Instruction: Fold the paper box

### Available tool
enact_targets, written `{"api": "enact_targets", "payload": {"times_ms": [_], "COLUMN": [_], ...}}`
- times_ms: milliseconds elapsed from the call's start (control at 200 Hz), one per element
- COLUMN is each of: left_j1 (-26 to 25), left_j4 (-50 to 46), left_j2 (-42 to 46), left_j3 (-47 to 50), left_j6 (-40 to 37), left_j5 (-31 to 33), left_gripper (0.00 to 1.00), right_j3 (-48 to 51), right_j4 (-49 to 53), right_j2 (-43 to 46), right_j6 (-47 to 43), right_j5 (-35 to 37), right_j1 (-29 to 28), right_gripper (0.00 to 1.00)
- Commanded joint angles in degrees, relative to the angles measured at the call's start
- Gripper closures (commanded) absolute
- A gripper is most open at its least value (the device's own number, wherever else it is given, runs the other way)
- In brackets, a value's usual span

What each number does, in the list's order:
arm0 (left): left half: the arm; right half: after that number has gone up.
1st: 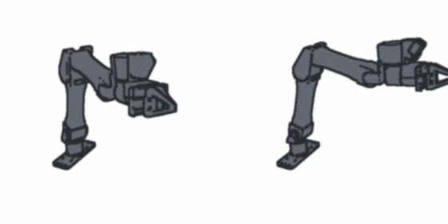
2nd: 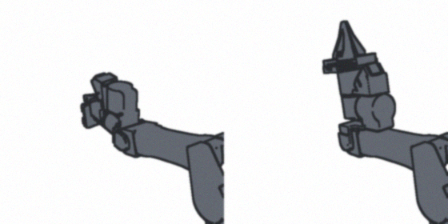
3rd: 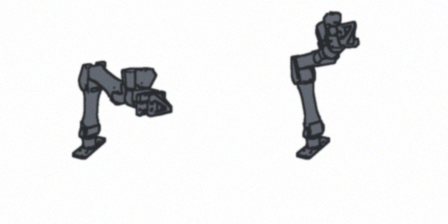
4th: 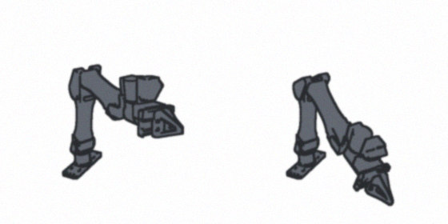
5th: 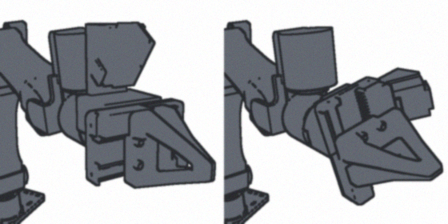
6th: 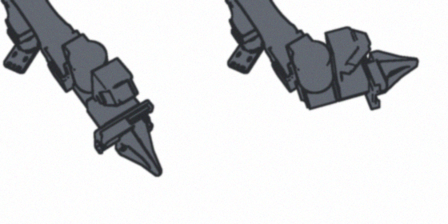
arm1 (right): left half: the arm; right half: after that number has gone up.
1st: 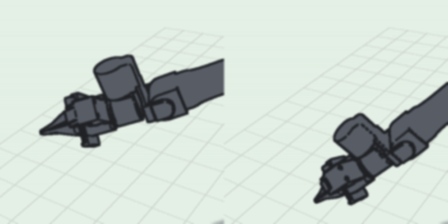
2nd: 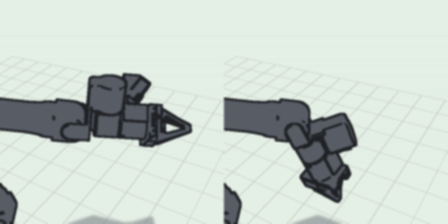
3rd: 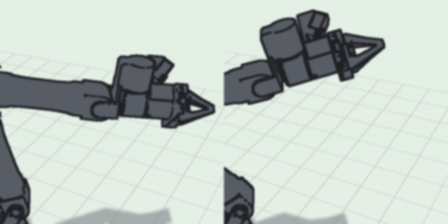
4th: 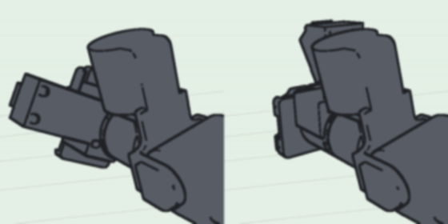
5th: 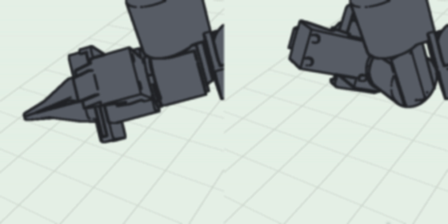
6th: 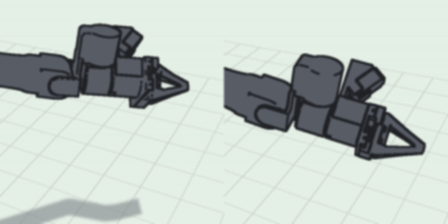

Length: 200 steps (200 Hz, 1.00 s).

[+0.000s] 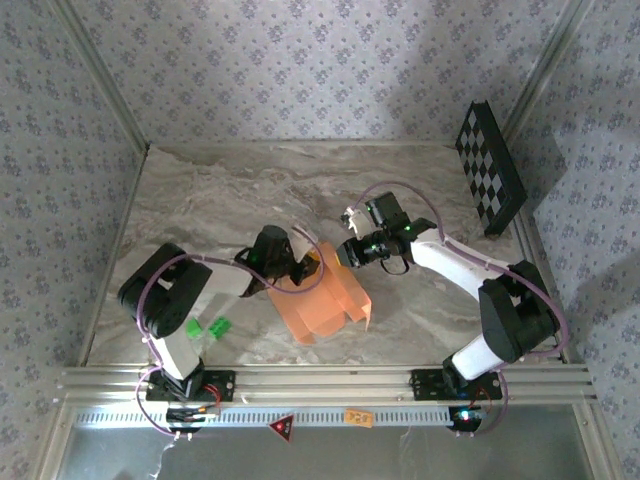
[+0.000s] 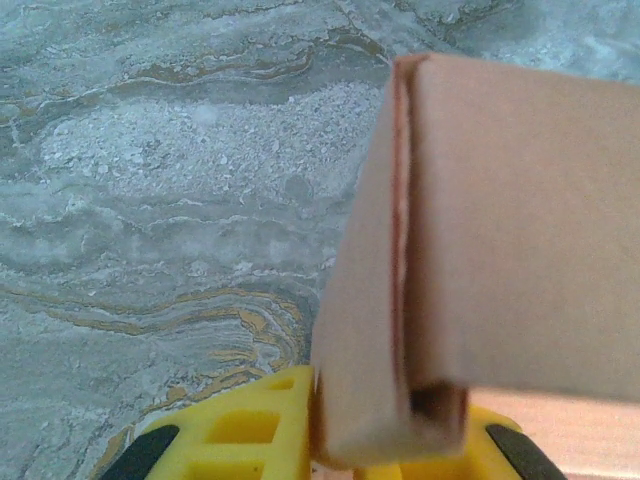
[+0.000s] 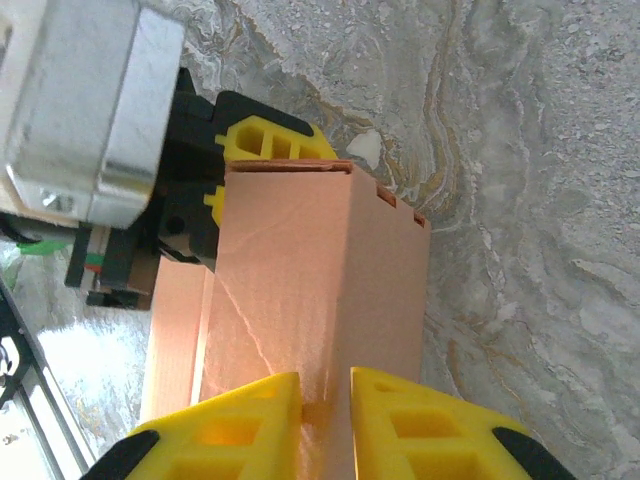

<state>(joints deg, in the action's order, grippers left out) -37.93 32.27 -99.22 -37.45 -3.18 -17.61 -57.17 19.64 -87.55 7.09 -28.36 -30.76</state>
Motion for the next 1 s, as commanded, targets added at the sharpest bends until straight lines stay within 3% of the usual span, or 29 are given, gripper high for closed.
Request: {"api": "enact_targets", "payload": {"times_ms": [0,270,470,755,994], "left_j1": [-2.53,-5.60,-6.22,-6.27,-6.63], "left_j4": [2.70,3.55,3.71,8.13,10.80], "left_j2": [0.17,0.42,1.85,7.48,6.46], "left_j3": [1.55,2.40,2.72,5.55,4.58], "left_j6": [0.54,3.07,3.38,4.41,5.95], "left_j5": [8.25,18.89,18.75,18.28,19.36], "left_gripper": [0.84,0.89,0.87,0.69,0.68], "right_j3": [-0.38,-0.40,-0.35,-0.22,-0.18], "right_j4": [1.83,1.65,1.58,1.42,1.25], "right_j2": [-0.56,-0.43,-0.69,-0.78,-1.10], "right_j6": [-0.50,-0.19,0.03,0.03,0.04], "right_j5": [-0.63,-0.40,-0.45,-0.64,-1.34], "right_j1": [0.08,-0.11,-0.31,-0.35,-0.30], "right_gripper": [0.78,0.78,0.78,0.78,0.78]}}
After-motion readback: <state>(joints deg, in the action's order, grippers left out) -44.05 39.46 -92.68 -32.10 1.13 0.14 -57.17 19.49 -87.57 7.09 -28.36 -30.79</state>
